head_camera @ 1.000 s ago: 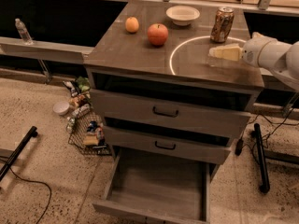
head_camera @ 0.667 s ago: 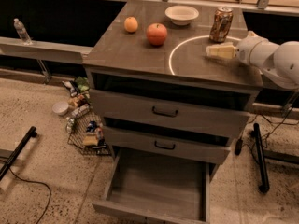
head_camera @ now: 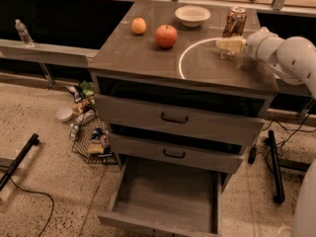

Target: Place orange can into bottom drawer

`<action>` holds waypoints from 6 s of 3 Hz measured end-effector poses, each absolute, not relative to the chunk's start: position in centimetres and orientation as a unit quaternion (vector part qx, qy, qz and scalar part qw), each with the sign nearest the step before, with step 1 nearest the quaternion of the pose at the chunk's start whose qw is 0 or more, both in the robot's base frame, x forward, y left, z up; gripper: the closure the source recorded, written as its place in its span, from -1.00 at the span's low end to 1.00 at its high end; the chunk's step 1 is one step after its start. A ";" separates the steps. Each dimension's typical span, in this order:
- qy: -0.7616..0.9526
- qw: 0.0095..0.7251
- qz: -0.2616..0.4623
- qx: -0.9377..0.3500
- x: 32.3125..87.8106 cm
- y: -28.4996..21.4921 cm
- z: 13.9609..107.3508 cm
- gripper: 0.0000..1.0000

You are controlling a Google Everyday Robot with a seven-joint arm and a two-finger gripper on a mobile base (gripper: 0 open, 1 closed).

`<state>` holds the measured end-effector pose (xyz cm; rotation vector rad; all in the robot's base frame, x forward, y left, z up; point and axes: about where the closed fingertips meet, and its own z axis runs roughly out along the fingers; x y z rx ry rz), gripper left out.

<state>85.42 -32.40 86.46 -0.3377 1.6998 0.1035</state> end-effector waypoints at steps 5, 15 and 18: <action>0.741 0.651 0.078 -0.147 89.1 -29.0 88.9 0.28; 0.760 0.502 0.290 -0.294 45.7 -13.9 87.9 1.00; 0.747 0.510 0.350 -0.244 45.6 -8.7 79.3 1.00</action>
Offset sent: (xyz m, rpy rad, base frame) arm 0.0428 0.0100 0.0447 0.0334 -0.0618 -0.0309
